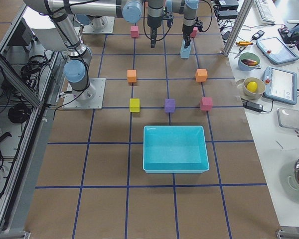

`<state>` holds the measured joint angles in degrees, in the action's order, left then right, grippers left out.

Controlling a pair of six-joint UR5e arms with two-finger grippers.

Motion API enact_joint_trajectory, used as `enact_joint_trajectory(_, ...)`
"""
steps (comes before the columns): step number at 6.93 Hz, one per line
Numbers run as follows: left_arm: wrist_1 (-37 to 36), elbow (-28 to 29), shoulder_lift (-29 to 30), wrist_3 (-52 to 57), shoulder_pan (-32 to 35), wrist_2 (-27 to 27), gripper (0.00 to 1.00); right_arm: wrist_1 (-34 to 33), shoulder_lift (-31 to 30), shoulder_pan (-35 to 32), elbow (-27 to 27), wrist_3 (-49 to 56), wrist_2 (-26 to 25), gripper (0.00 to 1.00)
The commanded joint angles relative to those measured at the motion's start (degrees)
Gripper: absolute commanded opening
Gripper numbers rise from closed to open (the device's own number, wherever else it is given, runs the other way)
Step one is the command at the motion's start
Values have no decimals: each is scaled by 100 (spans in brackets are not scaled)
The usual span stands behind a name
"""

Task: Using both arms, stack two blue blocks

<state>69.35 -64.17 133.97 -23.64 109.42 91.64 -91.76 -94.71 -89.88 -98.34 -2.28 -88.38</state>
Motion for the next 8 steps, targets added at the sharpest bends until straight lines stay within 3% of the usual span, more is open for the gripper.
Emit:
enact_joint_trajectory(1, 0, 1, -2, -9, 0, -6, 100, 0, -12, 5, 16, 0, -4, 100)
enact_joint_trajectory(6, 0, -60, -2, 26, 0, 29, 100, -9, -12, -4, 34, 0, -13, 100)
enact_joint_trajectory(8, 9, -52, 15, 26, 0, 378, 100, -9, -12, -4, 25, 0, -13, 100)
